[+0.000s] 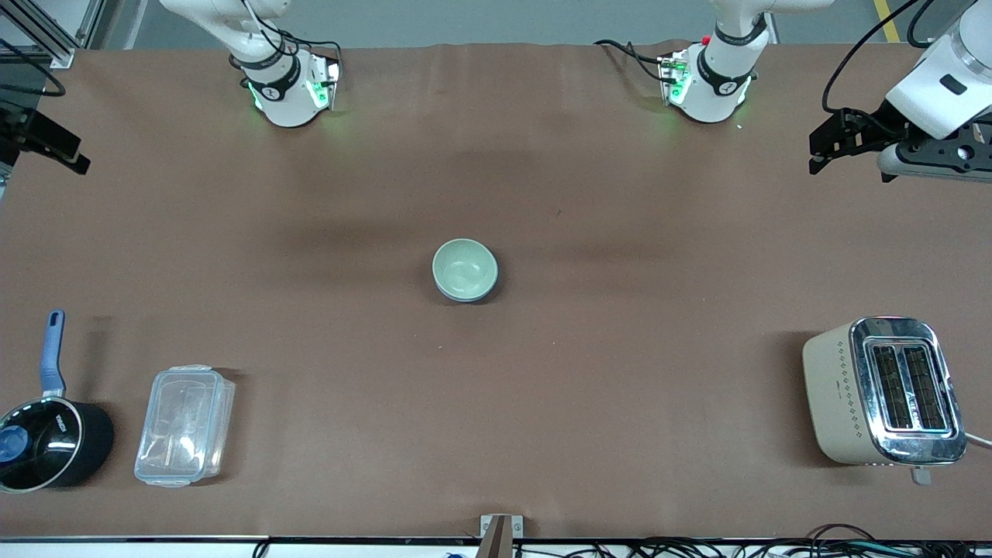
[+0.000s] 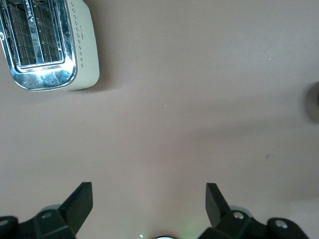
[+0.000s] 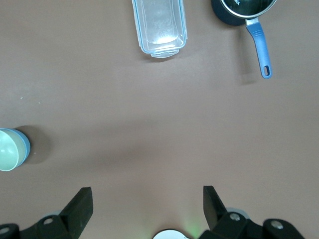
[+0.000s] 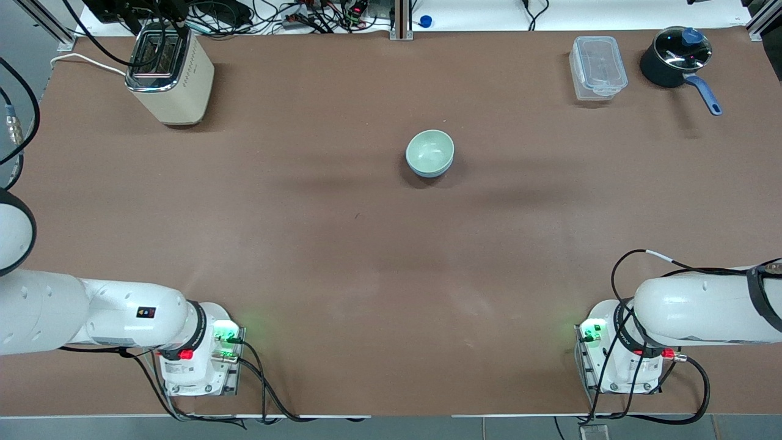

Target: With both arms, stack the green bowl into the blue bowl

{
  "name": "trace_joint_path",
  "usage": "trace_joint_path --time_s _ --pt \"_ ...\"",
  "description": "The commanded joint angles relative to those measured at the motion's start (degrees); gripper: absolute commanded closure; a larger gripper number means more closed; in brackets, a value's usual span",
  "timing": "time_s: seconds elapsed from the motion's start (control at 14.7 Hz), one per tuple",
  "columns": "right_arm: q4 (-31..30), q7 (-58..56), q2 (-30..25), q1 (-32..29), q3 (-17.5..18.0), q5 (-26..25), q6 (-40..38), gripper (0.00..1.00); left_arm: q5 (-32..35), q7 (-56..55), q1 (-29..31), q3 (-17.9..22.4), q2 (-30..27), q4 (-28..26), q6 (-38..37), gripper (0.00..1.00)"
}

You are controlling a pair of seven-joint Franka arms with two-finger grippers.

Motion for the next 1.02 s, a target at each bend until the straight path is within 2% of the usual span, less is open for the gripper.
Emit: trace_joint_path --time_s 0.0,0.95 --pt "0.28 -1.68 1.83 -1.91 1.07 -0.14 0.47 0.02 -0.83 -0.24 -0.03 -0.46 0.31 1.56 -0.65 0.00" --pt "-0.59 -4.23 2.02 -1.21 -0.42 -0.05 1.97 0.02 -0.39 -0.06 0.32 -0.46 0.40 2.88 -0.83 0.00"
